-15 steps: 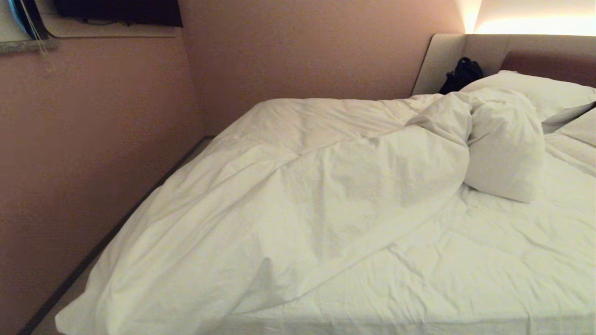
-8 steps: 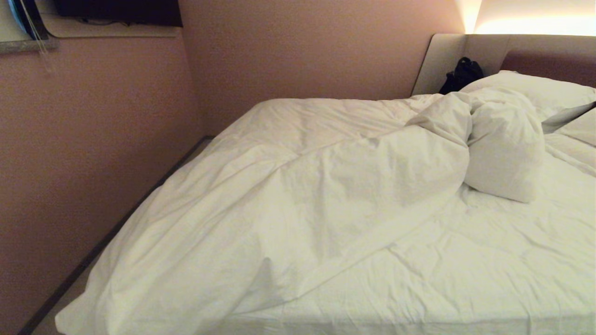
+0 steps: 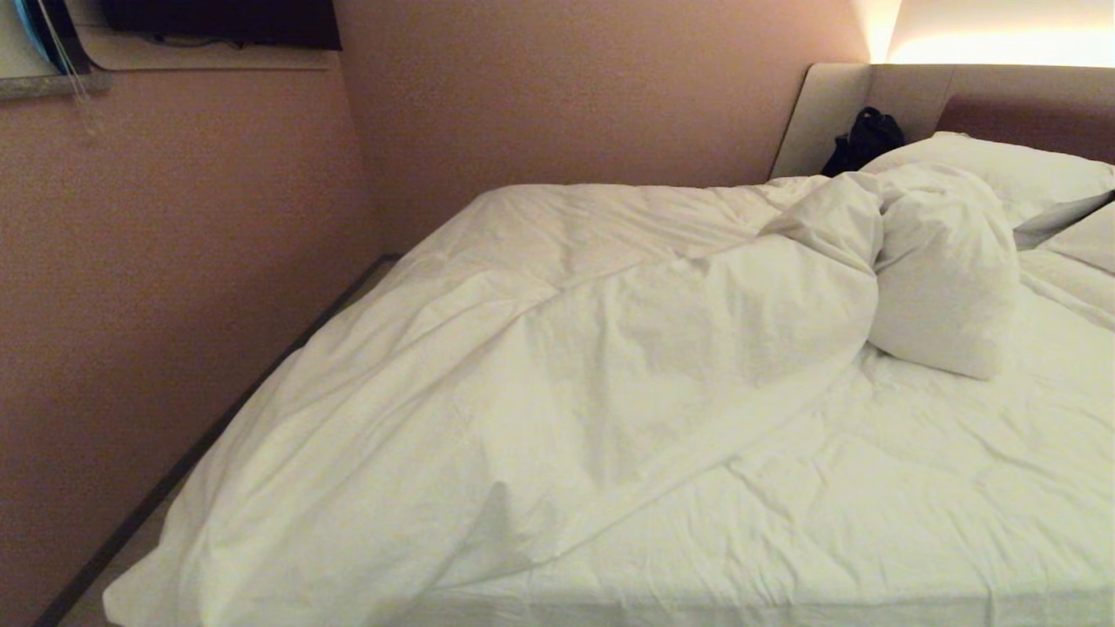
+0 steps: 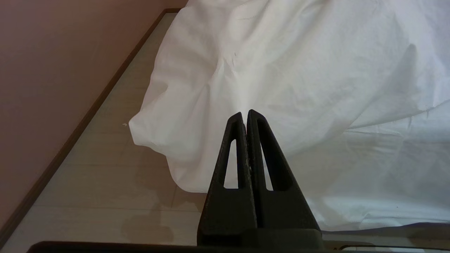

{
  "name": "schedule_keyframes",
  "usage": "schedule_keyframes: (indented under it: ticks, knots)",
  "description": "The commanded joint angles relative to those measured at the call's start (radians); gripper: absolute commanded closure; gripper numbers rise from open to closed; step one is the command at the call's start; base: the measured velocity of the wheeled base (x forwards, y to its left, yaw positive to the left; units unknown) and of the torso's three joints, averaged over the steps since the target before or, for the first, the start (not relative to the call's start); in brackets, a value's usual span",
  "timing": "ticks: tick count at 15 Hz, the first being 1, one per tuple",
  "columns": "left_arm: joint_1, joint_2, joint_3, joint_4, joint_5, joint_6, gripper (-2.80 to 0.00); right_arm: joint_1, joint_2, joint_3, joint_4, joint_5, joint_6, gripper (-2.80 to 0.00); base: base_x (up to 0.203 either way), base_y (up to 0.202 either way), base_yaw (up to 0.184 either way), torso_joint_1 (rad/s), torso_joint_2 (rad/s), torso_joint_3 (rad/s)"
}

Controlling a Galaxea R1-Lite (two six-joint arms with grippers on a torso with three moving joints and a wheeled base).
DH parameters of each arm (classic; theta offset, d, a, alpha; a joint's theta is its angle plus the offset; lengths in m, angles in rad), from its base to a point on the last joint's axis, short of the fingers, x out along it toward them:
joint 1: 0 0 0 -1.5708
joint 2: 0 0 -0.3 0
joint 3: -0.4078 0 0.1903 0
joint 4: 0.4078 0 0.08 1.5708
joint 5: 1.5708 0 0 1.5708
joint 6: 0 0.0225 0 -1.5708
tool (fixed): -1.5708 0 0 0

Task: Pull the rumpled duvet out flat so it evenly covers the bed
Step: Hold the folded corner of the quilt

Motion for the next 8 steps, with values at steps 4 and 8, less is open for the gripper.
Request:
schedule_keyframes:
  ticks: [4,8]
  knots:
    - [0.0,0.0,0.0,0.0,0.0,-0.002,0.0,0.0,0.001,0.0,0.0,0.0,0.0,0.0,0.0,0.0,0.0,0.0,0.0,0.0]
    - [0.0,0.0,0.0,0.0,0.0,-0.001,0.0,0.0,0.001,0.0,0.0,0.0,0.0,0.0,0.0,0.0,0.0,0.0,0.0,0.0]
